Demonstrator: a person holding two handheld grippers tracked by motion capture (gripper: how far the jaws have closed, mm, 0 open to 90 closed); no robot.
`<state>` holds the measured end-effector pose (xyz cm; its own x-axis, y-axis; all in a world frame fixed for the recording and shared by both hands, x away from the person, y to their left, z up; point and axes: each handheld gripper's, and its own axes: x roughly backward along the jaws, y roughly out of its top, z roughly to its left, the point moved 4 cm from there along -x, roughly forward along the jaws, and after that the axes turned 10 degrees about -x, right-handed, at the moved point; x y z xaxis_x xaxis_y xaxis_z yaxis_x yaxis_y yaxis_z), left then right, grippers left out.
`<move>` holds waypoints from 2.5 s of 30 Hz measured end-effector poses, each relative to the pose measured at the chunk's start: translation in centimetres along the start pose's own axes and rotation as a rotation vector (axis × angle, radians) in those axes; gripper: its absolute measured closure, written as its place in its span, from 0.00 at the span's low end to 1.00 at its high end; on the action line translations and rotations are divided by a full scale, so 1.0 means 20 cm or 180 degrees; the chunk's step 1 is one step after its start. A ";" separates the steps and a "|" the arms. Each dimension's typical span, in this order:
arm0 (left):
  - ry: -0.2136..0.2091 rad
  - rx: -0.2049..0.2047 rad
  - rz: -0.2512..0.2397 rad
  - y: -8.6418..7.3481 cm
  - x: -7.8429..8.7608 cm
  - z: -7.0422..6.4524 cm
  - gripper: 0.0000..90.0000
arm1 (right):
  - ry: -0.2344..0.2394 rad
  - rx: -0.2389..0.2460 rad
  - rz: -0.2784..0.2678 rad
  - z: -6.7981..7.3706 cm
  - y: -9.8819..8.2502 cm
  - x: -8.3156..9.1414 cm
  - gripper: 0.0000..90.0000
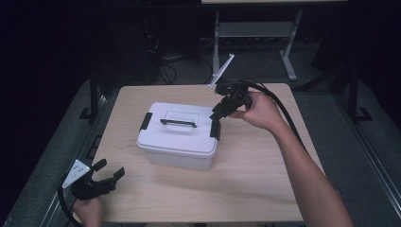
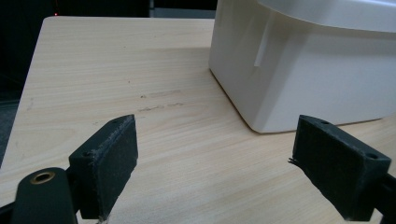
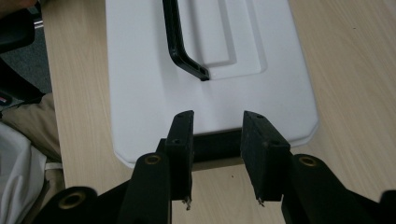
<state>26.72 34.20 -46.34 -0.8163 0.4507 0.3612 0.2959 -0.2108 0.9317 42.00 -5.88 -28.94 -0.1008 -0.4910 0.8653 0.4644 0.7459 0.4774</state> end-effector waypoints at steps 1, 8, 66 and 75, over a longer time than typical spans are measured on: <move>0.0001 0.0003 -0.0004 0.00 0.00 0.00 0.15 | -0.0008 -0.0009 0.0005 0.00 0.00 0.00 0.71; -0.0006 -0.0006 0.0012 0.00 0.00 -0.01 0.15 | -0.0025 -0.0081 0.0021 -0.02 -0.07 0.02 0.69; 0.0008 -0.0036 0.0070 -0.01 -0.01 -0.01 0.15 | -0.0159 -0.0670 -0.0144 -0.16 -0.66 0.14 0.59; 0.0008 -0.0049 0.0068 0.00 -0.02 -0.02 0.15 | -0.0130 -0.0732 -0.0138 -0.17 -0.74 0.11 0.58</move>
<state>26.80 33.80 -46.52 -0.8112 0.4438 0.3808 0.3055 -0.2337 0.9231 37.89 -19.55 -34.71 -0.1584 -0.4984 0.8524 0.6465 0.6002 0.4710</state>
